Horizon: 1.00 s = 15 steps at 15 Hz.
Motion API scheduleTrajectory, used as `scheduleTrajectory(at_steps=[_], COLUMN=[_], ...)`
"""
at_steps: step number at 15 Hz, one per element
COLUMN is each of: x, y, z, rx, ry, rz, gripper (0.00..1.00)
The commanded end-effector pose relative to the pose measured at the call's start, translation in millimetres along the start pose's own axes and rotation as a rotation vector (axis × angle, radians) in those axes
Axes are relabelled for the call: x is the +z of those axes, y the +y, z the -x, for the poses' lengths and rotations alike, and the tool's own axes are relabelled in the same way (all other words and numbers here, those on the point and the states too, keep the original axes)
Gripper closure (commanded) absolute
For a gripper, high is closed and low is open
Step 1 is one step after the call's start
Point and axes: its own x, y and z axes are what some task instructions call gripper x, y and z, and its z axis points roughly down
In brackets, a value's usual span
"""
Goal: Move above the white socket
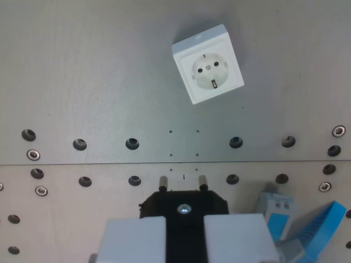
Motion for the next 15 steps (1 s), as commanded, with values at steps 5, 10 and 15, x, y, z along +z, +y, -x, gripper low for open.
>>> scheduleTrajectory(at_steps=[5,10,15], x=[0.1,2.7,10.3], y=[0.0,0.4,1.8], z=[0.1,0.3,0.6], rx=[-0.002,-0.019,-0.050], ry=[-0.001,0.000,0.013], rz=[0.000,0.000,-0.001], gripper=[1.00,1.00,1.00])
